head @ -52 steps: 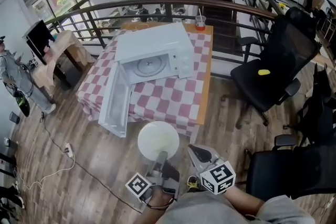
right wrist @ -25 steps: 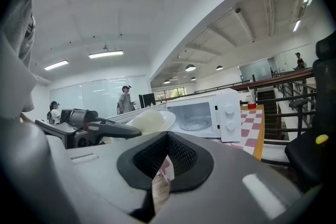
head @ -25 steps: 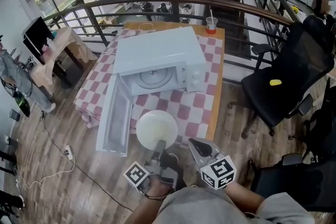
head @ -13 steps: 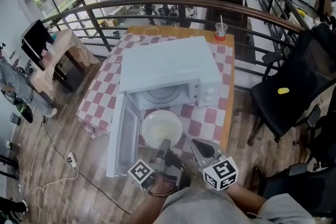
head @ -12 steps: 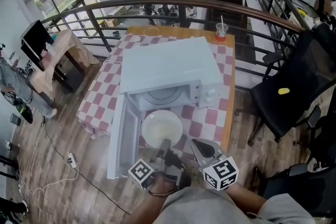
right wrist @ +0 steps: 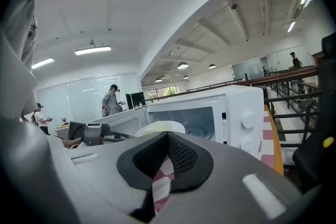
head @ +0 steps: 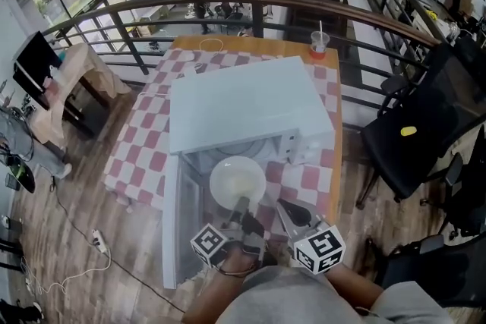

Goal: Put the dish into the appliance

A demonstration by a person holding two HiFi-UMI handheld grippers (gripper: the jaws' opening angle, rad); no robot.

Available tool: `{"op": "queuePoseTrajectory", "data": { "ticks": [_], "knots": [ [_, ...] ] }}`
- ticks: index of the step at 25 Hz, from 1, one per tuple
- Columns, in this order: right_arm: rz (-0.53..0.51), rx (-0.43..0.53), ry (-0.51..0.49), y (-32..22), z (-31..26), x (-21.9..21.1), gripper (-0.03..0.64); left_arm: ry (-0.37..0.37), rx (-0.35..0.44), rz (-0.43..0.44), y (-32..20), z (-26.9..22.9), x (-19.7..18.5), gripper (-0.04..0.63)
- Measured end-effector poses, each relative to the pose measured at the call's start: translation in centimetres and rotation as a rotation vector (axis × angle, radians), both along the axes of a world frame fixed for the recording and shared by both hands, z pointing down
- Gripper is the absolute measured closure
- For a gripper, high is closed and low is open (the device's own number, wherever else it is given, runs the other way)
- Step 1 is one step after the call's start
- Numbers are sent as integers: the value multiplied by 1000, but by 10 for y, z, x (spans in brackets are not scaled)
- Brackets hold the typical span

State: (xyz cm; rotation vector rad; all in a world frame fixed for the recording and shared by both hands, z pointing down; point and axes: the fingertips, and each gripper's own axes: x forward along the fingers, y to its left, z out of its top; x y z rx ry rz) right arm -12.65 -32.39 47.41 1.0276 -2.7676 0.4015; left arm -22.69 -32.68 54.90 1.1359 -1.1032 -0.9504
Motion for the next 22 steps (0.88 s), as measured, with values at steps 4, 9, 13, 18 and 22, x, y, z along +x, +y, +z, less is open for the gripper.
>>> {"op": "queuePoseTrajectory", "data": {
  "ticks": [4, 9, 13, 18, 22],
  "knots": [
    [14, -9, 16, -12, 7, -10, 617, 10, -11, -3, -23, 20, -7, 574],
    [33, -18, 30, -24, 13, -20, 617, -50, -6, 11, -57, 46, -18, 573],
    [47, -26, 47, -30, 19, -22, 617, 2, -65, -26, -81, 71, -27, 571],
    [59, -25, 60, -33, 21, -23, 617, 13, -88, -61, -99, 83, -39, 571],
    [66, -21, 62, -35, 19, -25, 617, 25, -125, -78, -106, 92, -47, 571]
  ]
}}
